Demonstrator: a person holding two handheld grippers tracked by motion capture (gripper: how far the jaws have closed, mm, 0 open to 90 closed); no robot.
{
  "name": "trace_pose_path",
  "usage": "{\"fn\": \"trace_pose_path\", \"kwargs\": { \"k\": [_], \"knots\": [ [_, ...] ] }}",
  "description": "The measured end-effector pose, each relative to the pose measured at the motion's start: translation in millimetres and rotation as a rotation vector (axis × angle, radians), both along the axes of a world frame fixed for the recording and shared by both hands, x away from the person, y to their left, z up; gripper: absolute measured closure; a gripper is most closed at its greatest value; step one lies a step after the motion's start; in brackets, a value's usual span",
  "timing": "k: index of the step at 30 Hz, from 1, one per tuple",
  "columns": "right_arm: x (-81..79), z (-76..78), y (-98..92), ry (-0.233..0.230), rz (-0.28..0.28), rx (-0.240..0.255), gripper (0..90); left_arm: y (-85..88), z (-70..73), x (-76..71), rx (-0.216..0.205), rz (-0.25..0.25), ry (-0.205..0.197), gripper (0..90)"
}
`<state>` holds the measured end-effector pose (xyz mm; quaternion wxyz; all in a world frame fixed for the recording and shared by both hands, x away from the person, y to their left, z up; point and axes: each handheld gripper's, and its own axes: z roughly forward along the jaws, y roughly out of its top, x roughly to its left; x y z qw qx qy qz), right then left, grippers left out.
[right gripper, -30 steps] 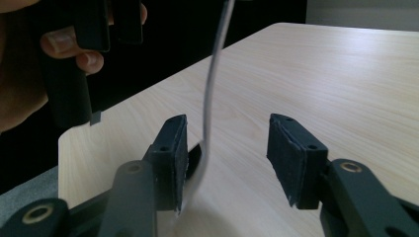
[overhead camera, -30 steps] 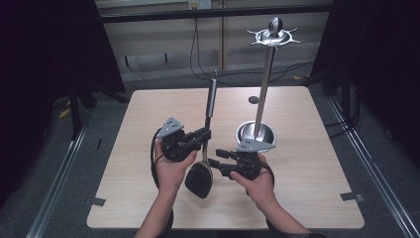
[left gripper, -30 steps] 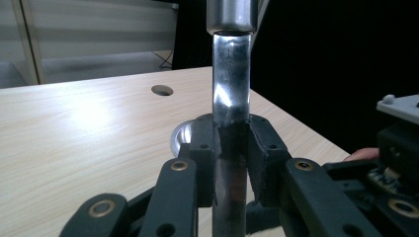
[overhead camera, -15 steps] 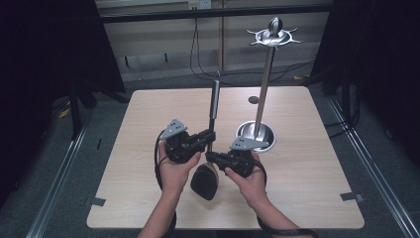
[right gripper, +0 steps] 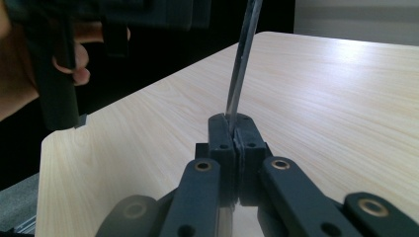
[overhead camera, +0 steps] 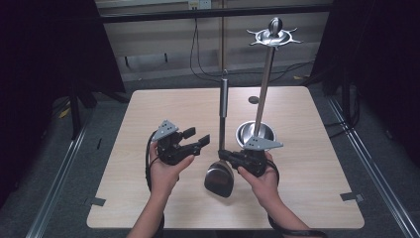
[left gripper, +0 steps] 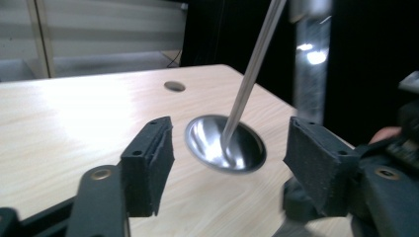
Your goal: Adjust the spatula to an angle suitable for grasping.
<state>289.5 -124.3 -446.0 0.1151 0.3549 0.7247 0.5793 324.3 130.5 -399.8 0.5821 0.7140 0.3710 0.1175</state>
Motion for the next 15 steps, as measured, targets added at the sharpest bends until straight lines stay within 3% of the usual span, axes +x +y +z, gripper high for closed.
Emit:
{"fn": "trace_pose_path", "kwargs": {
  "k": [1, 4, 11, 15],
  "knots": [
    [0.0, 0.0, 0.0, 0.000, 0.000, 0.000, 88.5, 0.0, 0.0, 0.0, 0.000, 0.000, 0.000, 32.0],
    [-0.3, 2.7, -6.2, -0.017, 0.005, 0.001, 88.5, 8.6, -9.7, 1.4, 0.055, 0.010, -0.012, 26.2],
    [-0.3, 4.2, -16.8, -0.016, 0.011, 0.013, 88.5, 19.7, -24.0, 4.3, 0.084, 0.037, 0.027, 21.1],
    [-0.8, 5.2, -25.1, -0.041, 0.023, 0.002, 88.5, 26.1, -32.3, 5.4, 0.093, 0.055, 0.040, 18.4]
  ]
}}
